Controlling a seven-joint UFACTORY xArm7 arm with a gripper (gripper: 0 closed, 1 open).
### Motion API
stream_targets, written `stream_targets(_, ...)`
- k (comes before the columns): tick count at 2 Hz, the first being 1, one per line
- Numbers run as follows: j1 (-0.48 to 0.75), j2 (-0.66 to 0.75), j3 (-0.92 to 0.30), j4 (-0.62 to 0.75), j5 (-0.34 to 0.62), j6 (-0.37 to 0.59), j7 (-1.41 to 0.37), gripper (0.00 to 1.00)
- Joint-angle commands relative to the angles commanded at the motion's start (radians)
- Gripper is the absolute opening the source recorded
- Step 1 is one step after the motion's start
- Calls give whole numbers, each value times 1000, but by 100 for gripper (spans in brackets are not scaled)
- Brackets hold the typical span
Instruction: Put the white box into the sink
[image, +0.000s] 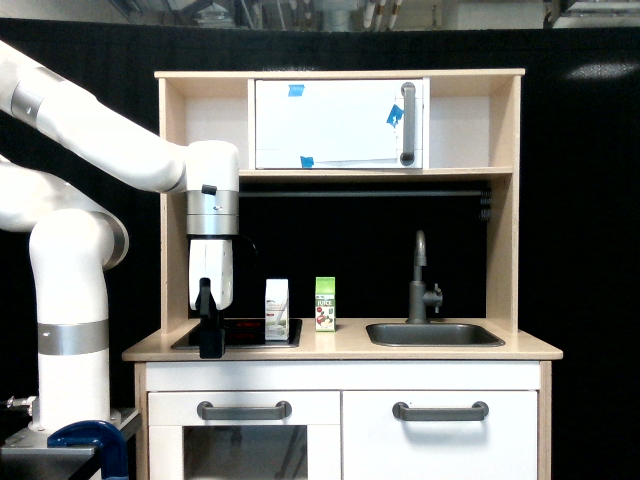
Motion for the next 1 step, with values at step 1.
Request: stream_targets(1,13,24,1,10,0,4,-12,100)
